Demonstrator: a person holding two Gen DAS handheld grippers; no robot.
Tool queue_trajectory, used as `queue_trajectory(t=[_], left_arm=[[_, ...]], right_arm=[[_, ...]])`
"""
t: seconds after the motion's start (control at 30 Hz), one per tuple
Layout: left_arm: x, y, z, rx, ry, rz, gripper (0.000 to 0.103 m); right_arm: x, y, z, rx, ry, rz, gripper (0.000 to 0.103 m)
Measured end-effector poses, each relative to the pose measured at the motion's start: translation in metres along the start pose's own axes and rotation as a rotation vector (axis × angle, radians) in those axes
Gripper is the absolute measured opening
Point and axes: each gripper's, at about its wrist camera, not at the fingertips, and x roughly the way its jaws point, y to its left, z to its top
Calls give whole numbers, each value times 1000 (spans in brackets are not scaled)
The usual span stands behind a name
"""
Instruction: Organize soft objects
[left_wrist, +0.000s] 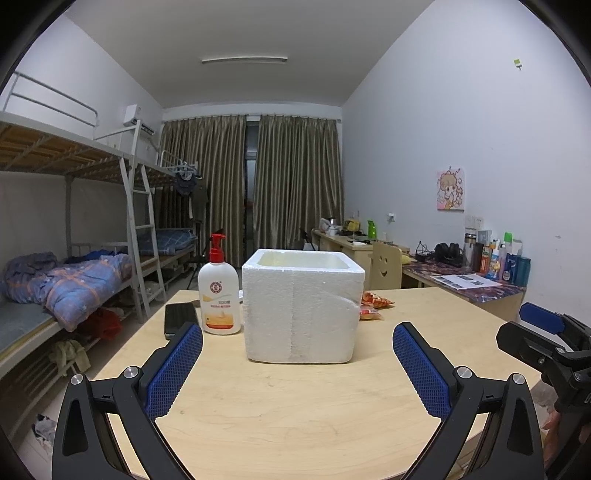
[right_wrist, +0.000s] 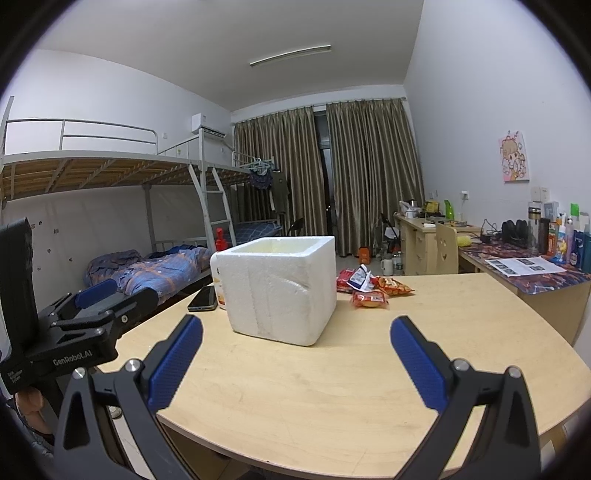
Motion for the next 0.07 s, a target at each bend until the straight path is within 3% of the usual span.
queue_trajectory(t=[0.07], left_arm=[[1, 0, 0, 1, 4, -5, 103]], right_arm=[[0, 0, -1, 3, -3, -3, 103]])
